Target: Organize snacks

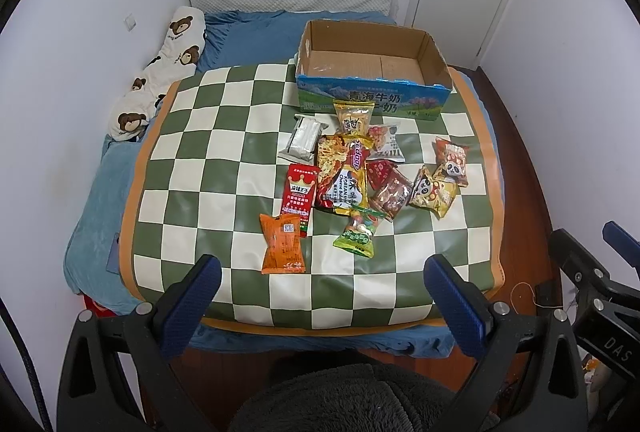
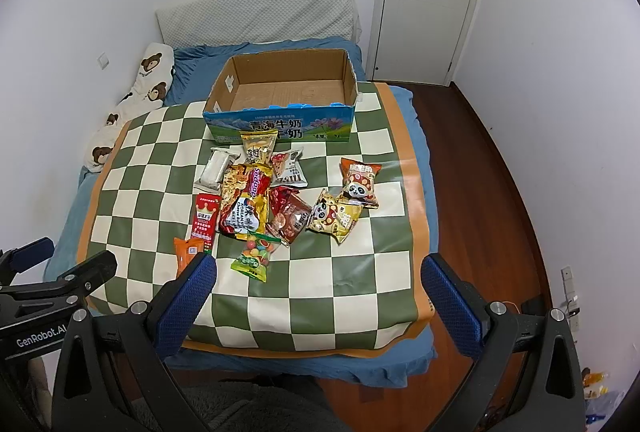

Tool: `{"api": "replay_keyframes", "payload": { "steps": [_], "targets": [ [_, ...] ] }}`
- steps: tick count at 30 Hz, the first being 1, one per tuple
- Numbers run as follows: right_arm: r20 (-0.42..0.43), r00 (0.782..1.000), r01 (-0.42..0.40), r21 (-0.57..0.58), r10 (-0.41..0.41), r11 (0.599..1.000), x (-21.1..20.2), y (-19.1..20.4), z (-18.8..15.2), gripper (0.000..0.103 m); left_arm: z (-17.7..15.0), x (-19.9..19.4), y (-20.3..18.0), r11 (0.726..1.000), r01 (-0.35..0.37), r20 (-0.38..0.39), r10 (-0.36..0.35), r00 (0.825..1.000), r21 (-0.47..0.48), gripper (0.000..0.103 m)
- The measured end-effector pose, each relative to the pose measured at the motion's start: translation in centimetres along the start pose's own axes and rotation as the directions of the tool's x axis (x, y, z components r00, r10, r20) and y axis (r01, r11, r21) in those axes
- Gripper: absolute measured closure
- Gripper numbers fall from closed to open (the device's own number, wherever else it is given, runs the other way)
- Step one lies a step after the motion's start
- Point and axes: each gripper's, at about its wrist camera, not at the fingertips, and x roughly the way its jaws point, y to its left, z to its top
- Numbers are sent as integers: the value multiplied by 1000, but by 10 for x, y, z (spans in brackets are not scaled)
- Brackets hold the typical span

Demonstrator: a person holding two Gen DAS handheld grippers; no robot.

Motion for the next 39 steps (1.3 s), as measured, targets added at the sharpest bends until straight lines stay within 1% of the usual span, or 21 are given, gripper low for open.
{"api": "replay_keyframes", "payload": {
  "steps": [35, 39],
  "targets": [
    [-1, 1000, -8, 0, 8, 1000, -2, 3, 0, 0, 0, -5, -1, 1000, 3, 2, -3, 1000, -1, 0],
    [-7, 1000, -18, 0, 18, 1000, 2, 6, 2, 0, 5, -1, -1, 1000, 0, -6, 0, 1000, -5, 0]
  ]
}}
